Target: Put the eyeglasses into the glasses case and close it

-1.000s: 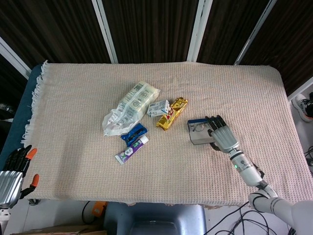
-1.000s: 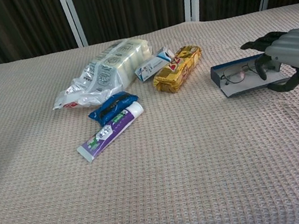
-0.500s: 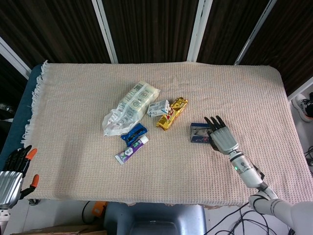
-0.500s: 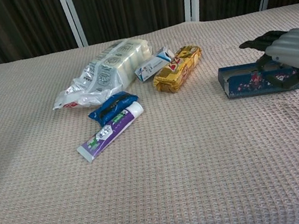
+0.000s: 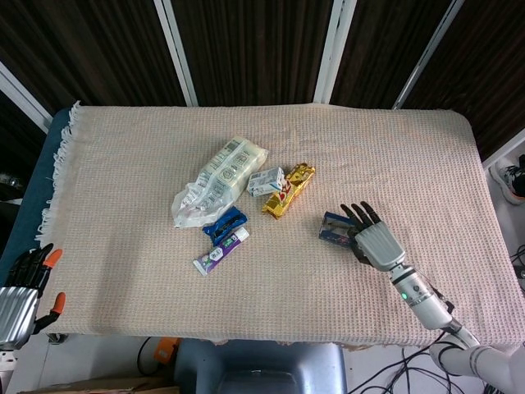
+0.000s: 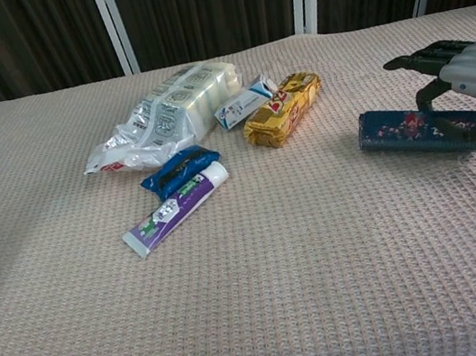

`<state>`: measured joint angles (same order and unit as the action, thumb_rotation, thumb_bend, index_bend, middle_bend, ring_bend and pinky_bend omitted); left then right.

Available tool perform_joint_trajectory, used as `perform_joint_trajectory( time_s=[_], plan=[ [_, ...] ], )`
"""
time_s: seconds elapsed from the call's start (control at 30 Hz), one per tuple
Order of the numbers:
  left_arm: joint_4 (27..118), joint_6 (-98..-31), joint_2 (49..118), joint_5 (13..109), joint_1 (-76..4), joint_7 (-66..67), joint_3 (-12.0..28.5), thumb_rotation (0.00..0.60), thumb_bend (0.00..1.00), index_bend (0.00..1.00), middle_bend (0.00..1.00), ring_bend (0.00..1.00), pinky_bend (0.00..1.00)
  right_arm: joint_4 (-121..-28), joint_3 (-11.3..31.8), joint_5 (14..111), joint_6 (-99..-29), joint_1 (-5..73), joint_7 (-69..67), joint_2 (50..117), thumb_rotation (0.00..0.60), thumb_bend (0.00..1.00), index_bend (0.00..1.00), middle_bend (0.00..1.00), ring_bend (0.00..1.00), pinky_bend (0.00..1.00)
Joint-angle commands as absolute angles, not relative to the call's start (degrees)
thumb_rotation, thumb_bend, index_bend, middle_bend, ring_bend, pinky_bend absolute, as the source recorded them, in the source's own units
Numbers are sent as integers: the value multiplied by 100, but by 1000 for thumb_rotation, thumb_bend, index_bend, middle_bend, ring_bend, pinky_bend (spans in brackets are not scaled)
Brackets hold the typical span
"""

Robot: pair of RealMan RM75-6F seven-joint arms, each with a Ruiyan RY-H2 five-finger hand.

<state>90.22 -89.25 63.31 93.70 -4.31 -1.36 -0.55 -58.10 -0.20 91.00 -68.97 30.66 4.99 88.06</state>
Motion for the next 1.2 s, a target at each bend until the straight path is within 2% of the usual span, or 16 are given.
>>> perform_joint_trajectory(
  time_s=[0.03, 0.47, 1.2],
  plan=[
    [9027, -8916, 6336, 9376, -434, -117, -60, 600, 448, 0, 0, 0, 75, -6039, -92, 9179, -7006, 2972, 385, 8626, 600, 709, 693, 41, 0, 0],
    [9037, -8880, 6337, 9374, -447, -90, -67, 600, 446, 0, 0, 0, 75, -6272, -89, 9127, -6884, 2906, 100, 8471, 600, 710, 693, 41, 0, 0],
    [9083, -8748, 6368, 9299, -502, 58, -53, 600, 447, 0, 0, 0, 76, -5278, 189, 8731, -6103, 3227, -448, 8936, 600, 710, 678, 41, 0, 0]
  ],
)
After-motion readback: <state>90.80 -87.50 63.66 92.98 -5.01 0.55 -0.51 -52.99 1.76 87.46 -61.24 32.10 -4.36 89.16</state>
